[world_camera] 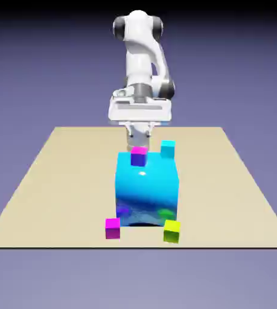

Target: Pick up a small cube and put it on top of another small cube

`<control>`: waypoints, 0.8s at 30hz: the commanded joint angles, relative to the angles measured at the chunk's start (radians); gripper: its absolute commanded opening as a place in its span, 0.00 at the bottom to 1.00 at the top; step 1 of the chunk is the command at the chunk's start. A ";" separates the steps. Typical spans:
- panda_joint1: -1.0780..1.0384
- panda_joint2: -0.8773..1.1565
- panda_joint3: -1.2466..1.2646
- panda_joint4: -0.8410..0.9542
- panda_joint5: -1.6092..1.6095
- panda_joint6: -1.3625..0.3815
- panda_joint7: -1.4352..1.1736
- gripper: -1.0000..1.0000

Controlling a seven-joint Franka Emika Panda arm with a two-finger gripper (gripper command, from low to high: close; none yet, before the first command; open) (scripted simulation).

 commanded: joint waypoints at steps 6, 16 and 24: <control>0.028 0.217 -0.064 0.154 0.014 -0.185 -0.047 0.50; 0.073 0.580 -0.172 0.410 0.038 -0.492 -0.126 0.50; 0.110 0.870 -0.258 0.615 0.057 -0.738 -0.188 0.50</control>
